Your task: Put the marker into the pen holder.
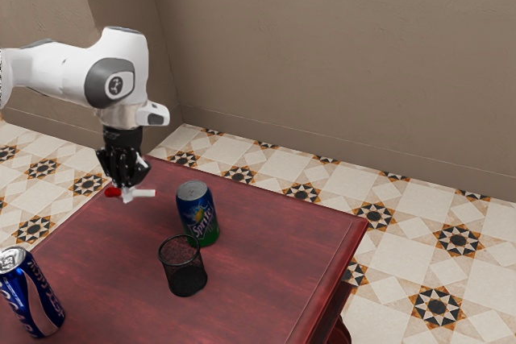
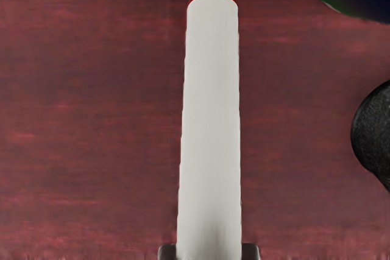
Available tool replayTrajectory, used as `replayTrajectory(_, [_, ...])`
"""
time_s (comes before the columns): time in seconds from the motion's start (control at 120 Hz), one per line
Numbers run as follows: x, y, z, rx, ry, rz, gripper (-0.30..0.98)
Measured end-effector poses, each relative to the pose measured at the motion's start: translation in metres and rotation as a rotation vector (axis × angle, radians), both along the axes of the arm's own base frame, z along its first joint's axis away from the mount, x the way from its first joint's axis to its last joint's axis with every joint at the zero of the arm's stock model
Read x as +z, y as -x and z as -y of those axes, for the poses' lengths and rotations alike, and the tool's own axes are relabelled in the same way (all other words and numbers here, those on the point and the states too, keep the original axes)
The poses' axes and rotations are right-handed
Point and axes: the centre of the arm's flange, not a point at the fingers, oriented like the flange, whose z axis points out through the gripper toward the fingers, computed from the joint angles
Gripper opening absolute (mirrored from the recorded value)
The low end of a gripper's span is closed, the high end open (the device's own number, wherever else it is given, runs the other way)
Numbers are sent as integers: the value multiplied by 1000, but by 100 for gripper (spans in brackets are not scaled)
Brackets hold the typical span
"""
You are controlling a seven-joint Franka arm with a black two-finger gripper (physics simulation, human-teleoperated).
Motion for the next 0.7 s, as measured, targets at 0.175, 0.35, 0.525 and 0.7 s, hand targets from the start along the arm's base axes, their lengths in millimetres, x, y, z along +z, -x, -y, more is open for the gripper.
replayTrajectory(0.175, [18, 10, 58, -126, -42, -162, -10])
replayTrajectory(0.35, [39, 17, 108, -223, -75, -246, -9])
replayTrajectory(0.525, [14, 51, 163, -332, -123, -410, -9])
replayTrajectory(0.7, [10, 53, 182, -354, -149, -461, -9])
